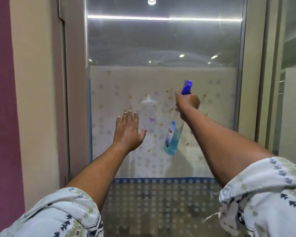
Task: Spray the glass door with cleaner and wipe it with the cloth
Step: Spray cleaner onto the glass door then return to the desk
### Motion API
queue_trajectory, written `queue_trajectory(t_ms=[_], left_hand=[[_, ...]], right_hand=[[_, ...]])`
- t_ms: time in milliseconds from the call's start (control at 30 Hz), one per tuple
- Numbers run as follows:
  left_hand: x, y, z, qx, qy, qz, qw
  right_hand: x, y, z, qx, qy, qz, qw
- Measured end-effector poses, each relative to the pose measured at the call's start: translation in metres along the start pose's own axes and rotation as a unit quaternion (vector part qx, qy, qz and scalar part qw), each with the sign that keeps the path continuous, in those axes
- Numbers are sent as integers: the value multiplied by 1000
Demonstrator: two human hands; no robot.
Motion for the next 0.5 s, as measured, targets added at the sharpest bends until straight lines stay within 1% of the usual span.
queue_trajectory(t_ms=[133, 233, 367, 500], left_hand=[[-6, -7, -4, -10, 0, 8, 1000], [-10, -12, -7, -14, -2, 16, 1000], [-17, -21, -12, -16, -9, 25, 1000], [-21, -30, -15, -17, -12, 32, 999]], right_hand=[[49, 32, -38, -49, -16, -48, 998], [72, 35, -65, -46, -43, -63, 996], [64, 14, -88, -20, -95, -27, 995], [28, -31, -98, 14, -107, 48, 993]])
Point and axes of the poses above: each hand's wrist, its own y-axis towards the middle knuckle, its own x-axis out of the back of the hand, z = x × y, the point moved 9 cm from there along y, towards the middle knuckle, and after that the axes turned 12 degrees about -z, right-handed, at the moved point
